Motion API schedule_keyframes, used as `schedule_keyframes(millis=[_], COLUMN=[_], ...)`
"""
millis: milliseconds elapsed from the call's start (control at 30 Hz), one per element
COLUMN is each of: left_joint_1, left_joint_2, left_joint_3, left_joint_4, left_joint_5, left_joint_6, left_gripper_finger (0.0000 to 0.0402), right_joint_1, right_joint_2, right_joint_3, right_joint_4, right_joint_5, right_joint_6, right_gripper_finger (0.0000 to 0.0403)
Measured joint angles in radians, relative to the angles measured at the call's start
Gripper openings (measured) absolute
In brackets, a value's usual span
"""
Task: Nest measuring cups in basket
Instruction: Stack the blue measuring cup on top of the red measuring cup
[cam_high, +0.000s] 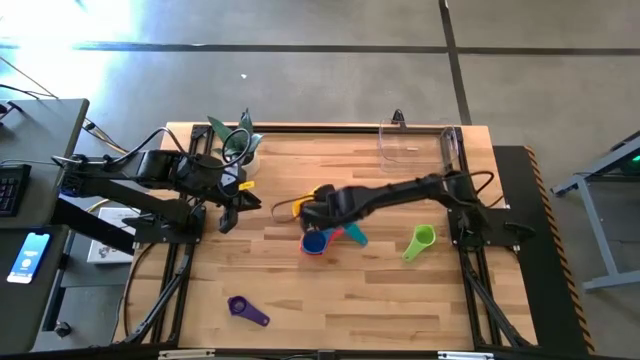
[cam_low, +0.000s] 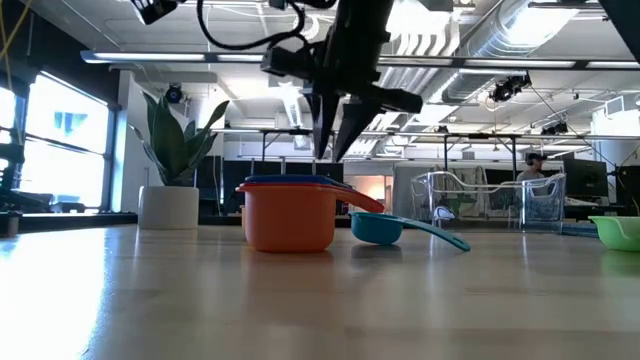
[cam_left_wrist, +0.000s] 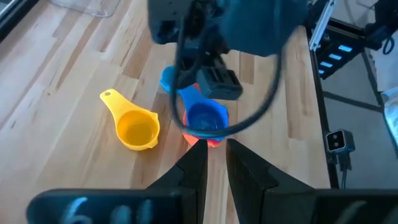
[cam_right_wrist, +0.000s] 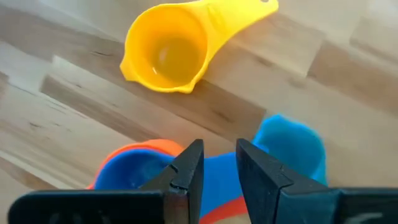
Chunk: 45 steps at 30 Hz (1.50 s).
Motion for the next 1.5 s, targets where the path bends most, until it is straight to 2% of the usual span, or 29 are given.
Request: schedule_keyframes(millis=[233,433,867,1500], left_joint_1=[0.0,0.0,0.0,0.0], left_joint_2=[0.0,0.0,0.0,0.0], left_joint_3=[0.0,0.0,0.0,0.0], left_joint_4=[0.0,0.0,0.0,0.0], left_joint_5=[0.0,-0.001,-0.012,-0.013], left_joint_6=[-0.055,-0.063,-0.089,-0.08], left_gripper_finger=[0.0049,0.0049,0.0049,0.0049], right_joint_1=[-0.073,-0.089,-0.073,-0.046], right_joint_2=[0.005,0.006,0.008,0.033], right_joint_3=[0.0,-0.037,-0.081,-0.082], right_joint_4=[0.0,0.034,0.089,0.06], right_joint_5=[-0.093,-0.117,-0.143,-0.236], right_joint_6=[-0.231,-0.312,-0.367,-0.337], right_gripper_finger=[0.0087,0.0087,0.0087,0.0087])
